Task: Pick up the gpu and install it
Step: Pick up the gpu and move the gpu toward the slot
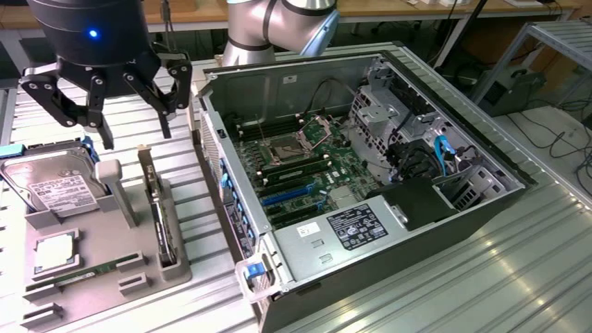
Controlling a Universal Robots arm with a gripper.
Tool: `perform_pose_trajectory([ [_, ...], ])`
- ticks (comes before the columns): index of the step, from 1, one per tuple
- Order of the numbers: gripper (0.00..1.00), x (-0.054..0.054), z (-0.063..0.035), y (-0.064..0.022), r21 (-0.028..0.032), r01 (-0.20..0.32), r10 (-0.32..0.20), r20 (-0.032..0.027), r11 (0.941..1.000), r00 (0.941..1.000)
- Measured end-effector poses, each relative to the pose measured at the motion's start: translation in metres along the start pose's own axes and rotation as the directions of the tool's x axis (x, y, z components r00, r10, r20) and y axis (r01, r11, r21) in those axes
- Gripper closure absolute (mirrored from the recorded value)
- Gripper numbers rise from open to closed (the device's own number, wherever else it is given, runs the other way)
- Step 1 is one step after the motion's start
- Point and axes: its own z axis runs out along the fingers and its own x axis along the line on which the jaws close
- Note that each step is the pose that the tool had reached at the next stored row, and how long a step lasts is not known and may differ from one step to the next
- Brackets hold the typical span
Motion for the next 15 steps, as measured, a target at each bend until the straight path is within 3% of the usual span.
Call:
perform_pose_trajectory([
  [5, 0.34, 0.0, 0.0047, -0.0002, 0.0081, 0.019, -0.019, -0.0011, 0.9998, 0.9998],
  [15, 0.34, 0.0, 0.0113, -0.0005, 0.008, 0.025, -0.025, -0.0029, 0.9997, 0.9997],
])
